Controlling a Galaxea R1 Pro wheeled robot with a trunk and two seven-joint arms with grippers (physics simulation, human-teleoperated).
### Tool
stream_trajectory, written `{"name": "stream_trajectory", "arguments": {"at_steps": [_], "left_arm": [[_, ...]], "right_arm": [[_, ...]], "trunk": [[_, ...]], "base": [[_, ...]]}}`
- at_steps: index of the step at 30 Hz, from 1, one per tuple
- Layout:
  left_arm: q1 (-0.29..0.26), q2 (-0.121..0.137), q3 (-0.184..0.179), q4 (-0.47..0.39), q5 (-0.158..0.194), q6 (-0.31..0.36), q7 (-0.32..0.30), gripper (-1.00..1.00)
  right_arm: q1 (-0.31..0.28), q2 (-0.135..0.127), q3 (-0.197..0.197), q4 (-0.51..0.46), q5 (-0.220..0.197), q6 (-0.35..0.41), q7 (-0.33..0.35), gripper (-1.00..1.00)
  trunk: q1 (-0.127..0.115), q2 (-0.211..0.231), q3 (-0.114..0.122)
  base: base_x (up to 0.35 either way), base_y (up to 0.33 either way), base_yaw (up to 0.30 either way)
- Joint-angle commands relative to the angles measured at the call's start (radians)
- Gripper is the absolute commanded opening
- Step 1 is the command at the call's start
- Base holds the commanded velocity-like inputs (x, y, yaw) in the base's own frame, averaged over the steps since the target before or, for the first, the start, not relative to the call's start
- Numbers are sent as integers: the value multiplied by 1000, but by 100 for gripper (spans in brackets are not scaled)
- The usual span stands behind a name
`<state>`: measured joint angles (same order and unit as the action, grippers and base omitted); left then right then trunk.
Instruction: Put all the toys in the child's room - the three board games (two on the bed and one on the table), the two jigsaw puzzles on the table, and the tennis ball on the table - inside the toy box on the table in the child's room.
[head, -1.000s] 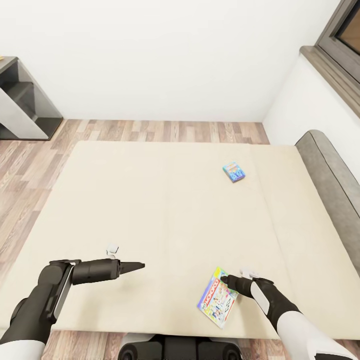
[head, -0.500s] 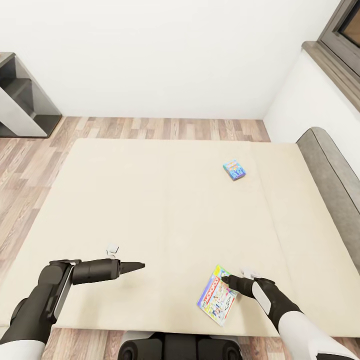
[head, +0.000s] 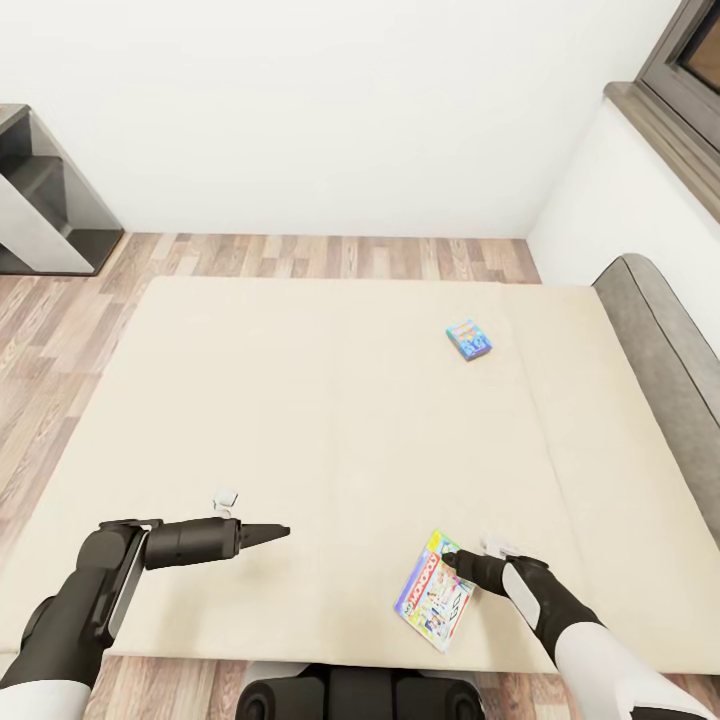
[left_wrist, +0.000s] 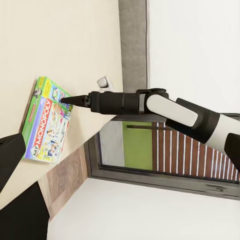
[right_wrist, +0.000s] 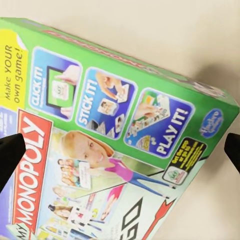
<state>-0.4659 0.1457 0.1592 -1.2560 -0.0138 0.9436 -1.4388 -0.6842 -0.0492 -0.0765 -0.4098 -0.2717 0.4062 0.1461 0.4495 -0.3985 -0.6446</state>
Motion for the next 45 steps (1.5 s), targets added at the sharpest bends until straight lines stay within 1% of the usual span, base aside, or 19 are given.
{"name": "stream_trajectory", "arguments": {"at_steps": [1,20,45], "left_arm": [[0,0,0,0,-2,11,-5,100],[0,0,1,0,-2,11,-6,100],[0,0,1,0,-2,11,-6,100]], "right_arm": [[0,1,-6,-1,-1,6,4,100],[0,3,-5,-2,0,5,4,100],[0,3,-5,-3,-1,5,4,100]], "trunk": [[1,-2,-2],[1,-2,-28],[1,-2,-30]], "base": [[0,0,0],[0,0,0],[0,0,0]]}}
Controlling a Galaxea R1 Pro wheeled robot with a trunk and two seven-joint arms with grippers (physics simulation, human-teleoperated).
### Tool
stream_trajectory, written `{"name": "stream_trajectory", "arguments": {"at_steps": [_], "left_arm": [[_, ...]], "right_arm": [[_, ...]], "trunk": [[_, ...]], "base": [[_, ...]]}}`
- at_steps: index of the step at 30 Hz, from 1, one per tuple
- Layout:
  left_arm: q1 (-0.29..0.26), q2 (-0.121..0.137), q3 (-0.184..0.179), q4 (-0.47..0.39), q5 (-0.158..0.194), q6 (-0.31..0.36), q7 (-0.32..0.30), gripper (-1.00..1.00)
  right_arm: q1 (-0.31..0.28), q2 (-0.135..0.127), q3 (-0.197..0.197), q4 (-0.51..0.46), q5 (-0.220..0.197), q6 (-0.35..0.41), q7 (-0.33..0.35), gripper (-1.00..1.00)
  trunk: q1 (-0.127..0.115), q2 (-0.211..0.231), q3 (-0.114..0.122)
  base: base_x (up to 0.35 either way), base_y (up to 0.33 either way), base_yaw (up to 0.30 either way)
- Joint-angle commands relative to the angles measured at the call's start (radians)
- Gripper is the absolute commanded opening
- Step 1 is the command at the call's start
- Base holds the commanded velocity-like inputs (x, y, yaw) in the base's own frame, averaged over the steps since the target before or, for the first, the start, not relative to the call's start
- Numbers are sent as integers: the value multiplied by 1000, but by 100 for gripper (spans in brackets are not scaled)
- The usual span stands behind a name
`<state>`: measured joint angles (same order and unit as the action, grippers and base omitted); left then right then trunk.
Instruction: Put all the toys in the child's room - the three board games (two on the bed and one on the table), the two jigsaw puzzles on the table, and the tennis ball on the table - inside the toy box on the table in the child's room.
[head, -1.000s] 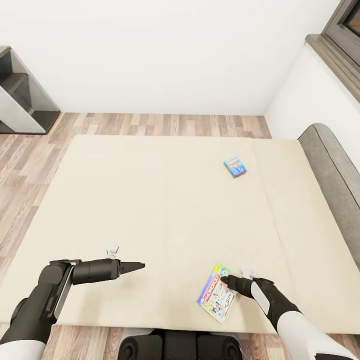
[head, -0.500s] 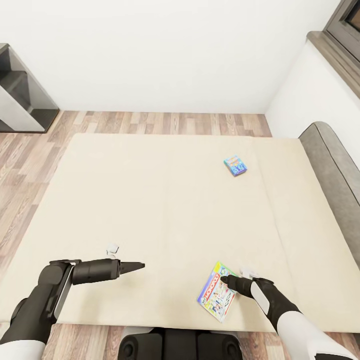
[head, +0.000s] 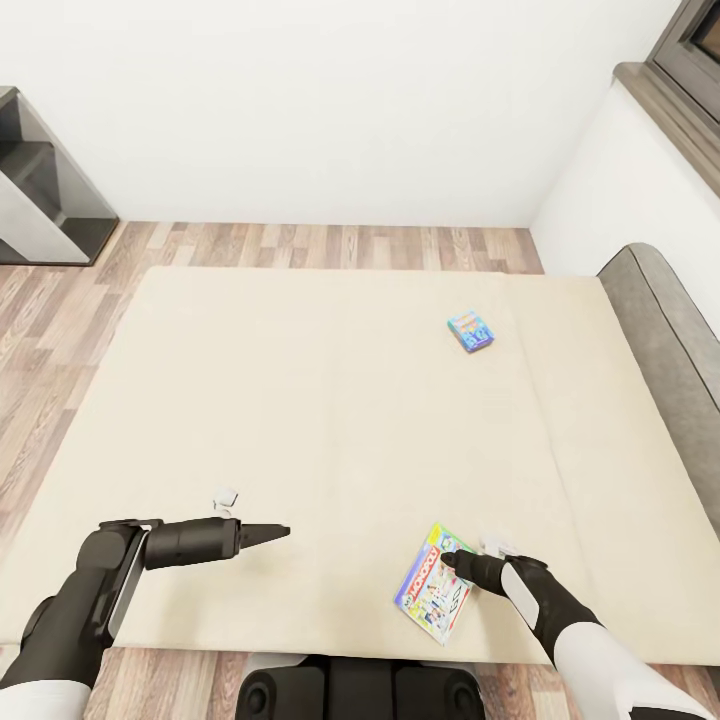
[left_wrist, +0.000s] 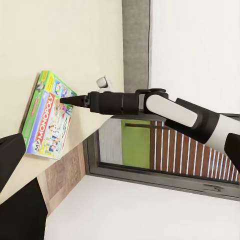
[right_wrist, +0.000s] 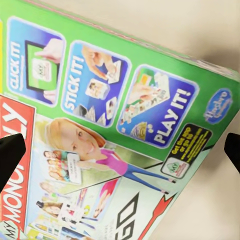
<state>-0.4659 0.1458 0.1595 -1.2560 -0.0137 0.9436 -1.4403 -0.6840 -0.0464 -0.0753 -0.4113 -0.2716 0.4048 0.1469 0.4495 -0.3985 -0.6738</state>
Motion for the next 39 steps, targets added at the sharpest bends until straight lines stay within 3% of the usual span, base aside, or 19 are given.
{"name": "stream_trajectory", "arguments": {"at_steps": [1,14,20,39], "left_arm": [[0,0,0,0,-2,11,-5,100],[0,0,0,0,-2,11,-5,100],[0,0,1,0,-2,11,-5,100],[0,0,0,0,-2,11,-3,100]], "right_arm": [[0,1,-6,-1,-2,7,3,100],[-1,10,-6,-1,-4,10,71,100],[-1,20,-6,-1,-1,11,76,100],[0,16,-6,1,1,9,77,100]], "trunk": [[1,-1,-1],[1,-1,-1],[1,-1,-1],[1,-1,-1]], "base": [[0,0,0],[0,0,0],[0,0,0],[0,0,0]]}}
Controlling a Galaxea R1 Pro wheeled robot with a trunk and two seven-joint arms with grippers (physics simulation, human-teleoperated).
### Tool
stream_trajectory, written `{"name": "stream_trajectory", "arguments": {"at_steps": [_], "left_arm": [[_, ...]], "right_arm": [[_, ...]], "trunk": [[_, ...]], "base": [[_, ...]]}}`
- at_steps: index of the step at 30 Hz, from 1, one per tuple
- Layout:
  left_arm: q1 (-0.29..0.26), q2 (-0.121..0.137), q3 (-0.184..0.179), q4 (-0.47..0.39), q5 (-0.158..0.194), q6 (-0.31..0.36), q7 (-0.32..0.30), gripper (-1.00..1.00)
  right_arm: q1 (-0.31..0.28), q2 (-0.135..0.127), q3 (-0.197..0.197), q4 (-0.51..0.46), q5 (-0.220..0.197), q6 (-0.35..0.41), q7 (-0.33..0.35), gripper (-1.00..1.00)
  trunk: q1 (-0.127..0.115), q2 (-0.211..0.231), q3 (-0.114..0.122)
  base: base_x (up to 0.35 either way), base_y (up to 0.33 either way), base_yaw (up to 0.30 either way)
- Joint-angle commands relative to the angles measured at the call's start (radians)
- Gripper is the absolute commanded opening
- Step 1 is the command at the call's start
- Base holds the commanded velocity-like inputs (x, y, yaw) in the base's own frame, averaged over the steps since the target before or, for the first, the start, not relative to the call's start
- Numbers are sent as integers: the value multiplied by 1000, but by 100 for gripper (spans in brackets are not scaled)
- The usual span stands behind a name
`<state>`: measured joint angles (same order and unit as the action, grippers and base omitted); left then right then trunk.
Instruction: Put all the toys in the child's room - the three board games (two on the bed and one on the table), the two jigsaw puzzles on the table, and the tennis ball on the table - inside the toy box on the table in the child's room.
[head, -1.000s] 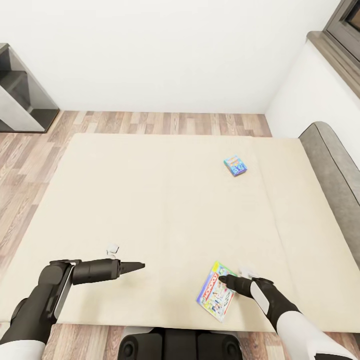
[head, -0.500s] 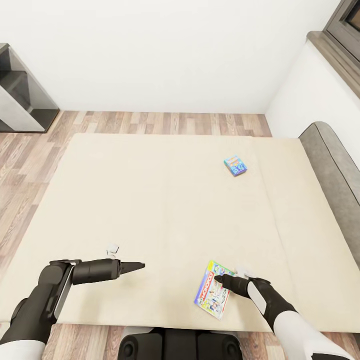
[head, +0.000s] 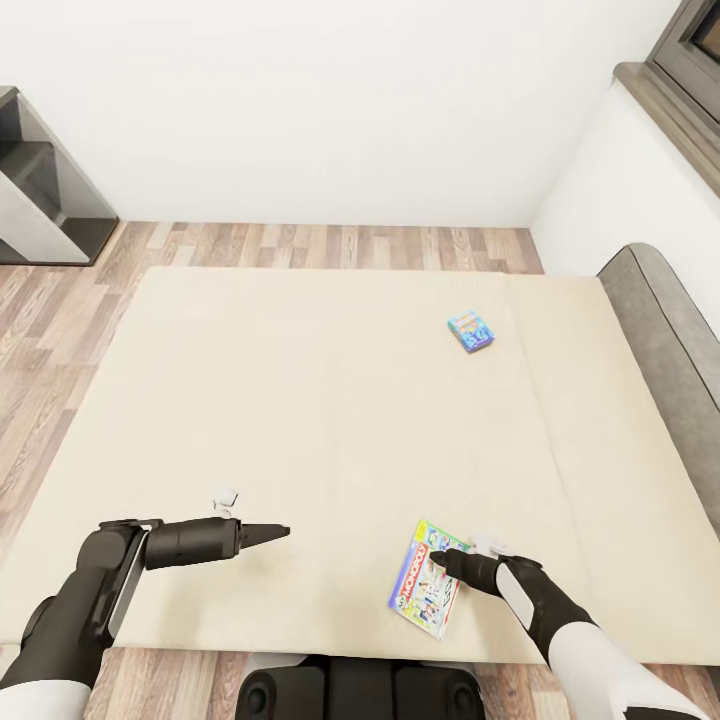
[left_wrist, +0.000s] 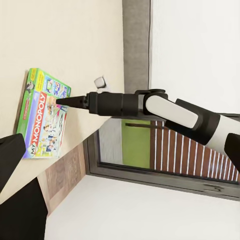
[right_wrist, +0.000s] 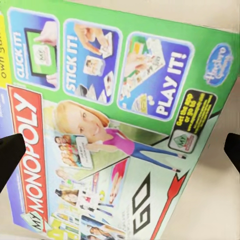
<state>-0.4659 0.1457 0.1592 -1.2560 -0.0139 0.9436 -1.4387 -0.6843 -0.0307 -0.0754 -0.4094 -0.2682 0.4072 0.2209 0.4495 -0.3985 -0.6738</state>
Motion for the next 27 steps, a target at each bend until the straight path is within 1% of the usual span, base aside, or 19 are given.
{"name": "stream_trajectory", "arguments": {"at_steps": [1,6,16,27], "left_arm": [[0,0,0,0,-2,11,-5,100],[0,0,1,0,-1,11,-5,100],[0,0,1,0,-2,11,-5,100],[0,0,1,0,-1,11,-5,100]], "right_arm": [[0,1,-6,-1,-2,7,3,100],[0,4,-6,-2,-2,7,3,100],[0,4,-6,-2,-2,7,4,100],[0,5,-6,-2,-2,7,5,100]], "trunk": [[1,-2,-1],[1,-2,-3],[1,-2,-15],[1,-2,-18]], "base": [[0,0,0],[0,0,0],[0,0,0],[0,0,0]]}}
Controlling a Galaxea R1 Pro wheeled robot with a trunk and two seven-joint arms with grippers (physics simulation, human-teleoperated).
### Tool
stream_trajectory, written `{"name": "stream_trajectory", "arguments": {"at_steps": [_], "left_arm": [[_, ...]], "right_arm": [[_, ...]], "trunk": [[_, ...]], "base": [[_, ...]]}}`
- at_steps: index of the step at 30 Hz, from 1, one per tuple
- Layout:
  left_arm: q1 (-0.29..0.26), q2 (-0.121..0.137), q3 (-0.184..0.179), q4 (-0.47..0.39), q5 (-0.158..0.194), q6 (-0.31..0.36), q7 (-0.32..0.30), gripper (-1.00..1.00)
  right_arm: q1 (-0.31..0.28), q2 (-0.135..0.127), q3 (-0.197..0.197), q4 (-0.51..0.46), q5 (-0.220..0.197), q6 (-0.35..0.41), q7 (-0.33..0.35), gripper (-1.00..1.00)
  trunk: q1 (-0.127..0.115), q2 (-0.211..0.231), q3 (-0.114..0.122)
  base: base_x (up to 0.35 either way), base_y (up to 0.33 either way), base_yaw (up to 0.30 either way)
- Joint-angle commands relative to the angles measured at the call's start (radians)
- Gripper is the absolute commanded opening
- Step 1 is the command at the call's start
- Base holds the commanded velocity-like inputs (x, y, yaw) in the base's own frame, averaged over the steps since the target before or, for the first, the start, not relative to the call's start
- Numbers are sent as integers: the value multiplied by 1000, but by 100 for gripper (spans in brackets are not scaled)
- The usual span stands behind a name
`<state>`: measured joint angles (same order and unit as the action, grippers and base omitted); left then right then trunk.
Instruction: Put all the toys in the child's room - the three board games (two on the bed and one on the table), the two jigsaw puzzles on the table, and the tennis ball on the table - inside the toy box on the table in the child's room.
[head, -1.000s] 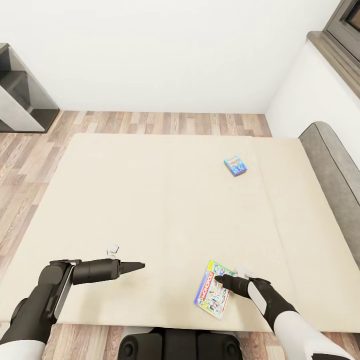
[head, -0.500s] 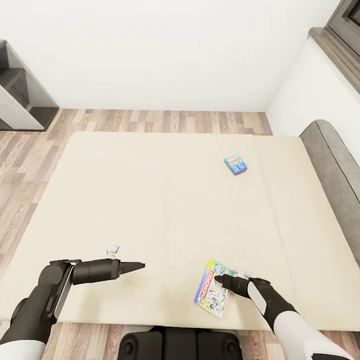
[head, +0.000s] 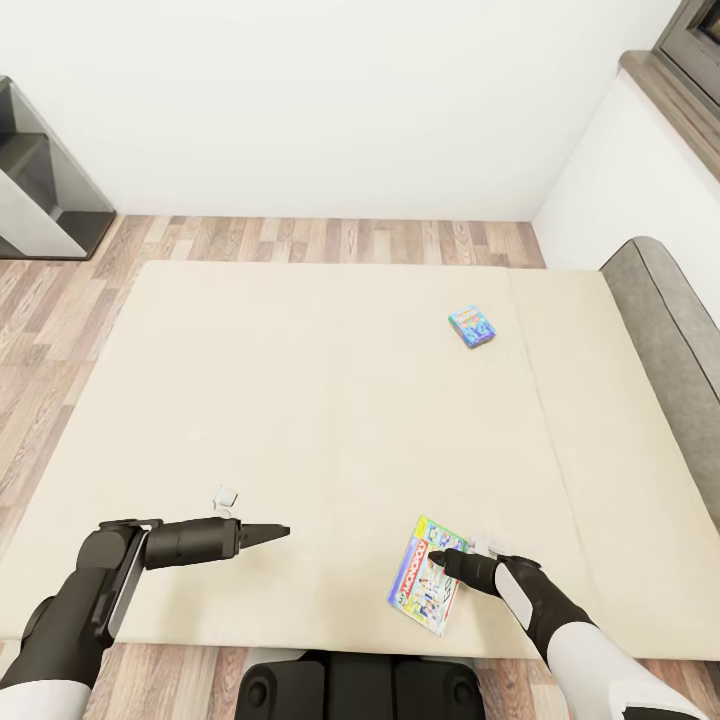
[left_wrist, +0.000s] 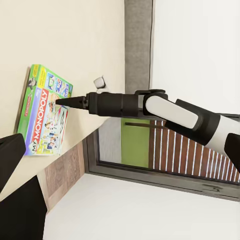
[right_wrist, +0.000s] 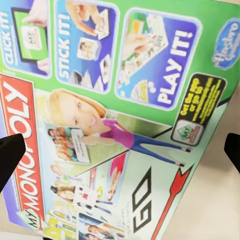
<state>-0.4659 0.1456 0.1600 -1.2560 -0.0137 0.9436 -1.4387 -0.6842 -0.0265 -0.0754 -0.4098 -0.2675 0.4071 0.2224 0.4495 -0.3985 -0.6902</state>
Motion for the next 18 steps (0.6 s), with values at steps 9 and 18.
{"name": "stream_trajectory", "arguments": {"at_steps": [9,18], "left_arm": [[0,0,0,0,-2,11,-5,100],[0,0,0,0,-2,11,-5,100]], "right_arm": [[-1,0,-6,-3,-3,8,3,100],[0,0,-6,-3,-3,7,3,100]], "trunk": [[1,-1,-1],[1,-1,-1]], "base": [[0,0,0],[0,0,0]]}}
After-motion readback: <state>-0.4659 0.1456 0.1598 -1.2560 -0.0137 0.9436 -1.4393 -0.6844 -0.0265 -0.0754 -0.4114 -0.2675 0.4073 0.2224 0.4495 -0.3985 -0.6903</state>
